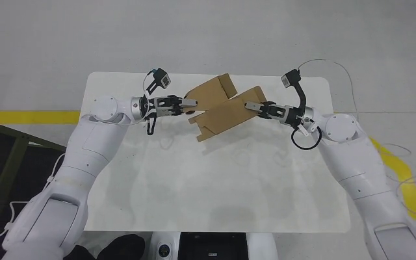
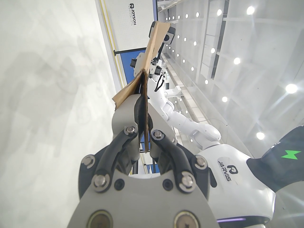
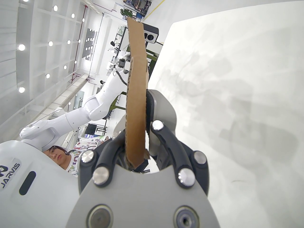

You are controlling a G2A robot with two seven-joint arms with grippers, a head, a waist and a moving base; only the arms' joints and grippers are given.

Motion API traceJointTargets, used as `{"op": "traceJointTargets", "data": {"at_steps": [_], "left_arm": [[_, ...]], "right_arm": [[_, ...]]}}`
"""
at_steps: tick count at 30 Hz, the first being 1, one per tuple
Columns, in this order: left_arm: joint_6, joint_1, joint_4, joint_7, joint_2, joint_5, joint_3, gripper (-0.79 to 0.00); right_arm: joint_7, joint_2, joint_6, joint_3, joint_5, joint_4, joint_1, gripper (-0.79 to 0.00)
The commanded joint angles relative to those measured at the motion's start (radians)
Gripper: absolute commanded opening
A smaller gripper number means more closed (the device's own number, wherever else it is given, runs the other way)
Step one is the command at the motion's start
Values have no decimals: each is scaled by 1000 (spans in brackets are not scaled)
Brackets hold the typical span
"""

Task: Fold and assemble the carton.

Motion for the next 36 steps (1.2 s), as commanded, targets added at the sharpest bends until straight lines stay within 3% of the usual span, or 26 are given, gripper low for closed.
{"op": "traceJointTargets", "data": {"at_steps": [1, 2, 3, 17, 26, 28, 32, 36], "left_arm": [[2, 2, 0, -4, -2, -9, -3, -785], [2, 1, 0, -6, -2, -9, -5, -785], [2, 0, -2, -7, -3, -11, -7, -785], [-24, 8, -60, -25, 11, 90, -49, -785], [-22, 40, -96, -70, 25, 153, -62, -785], [-19, 44, -105, -76, 26, 156, -63, -785], [-25, 49, -127, -81, 28, 184, -61, -785], [-27, 57, -151, -86, 27, 195, -54, -785]], "right_arm": [[3, -1, 3, 0, -3, -1, 0, -785], [5, -1, 6, 0, -3, -1, 0, -616], [4, -2, 10, 1, -5, 1, 0, 0], [1, 19, -6, 95, -44, 65, 1, 0], [297, 13, -6, 78, 204, 34, 16, 0], [318, 8, -5, 63, 216, 36, 23, -154], [333, -7, 9, 12, 228, 20, 42, -246], [321, -22, -2, -31, 214, 43, 65, -394]]}}
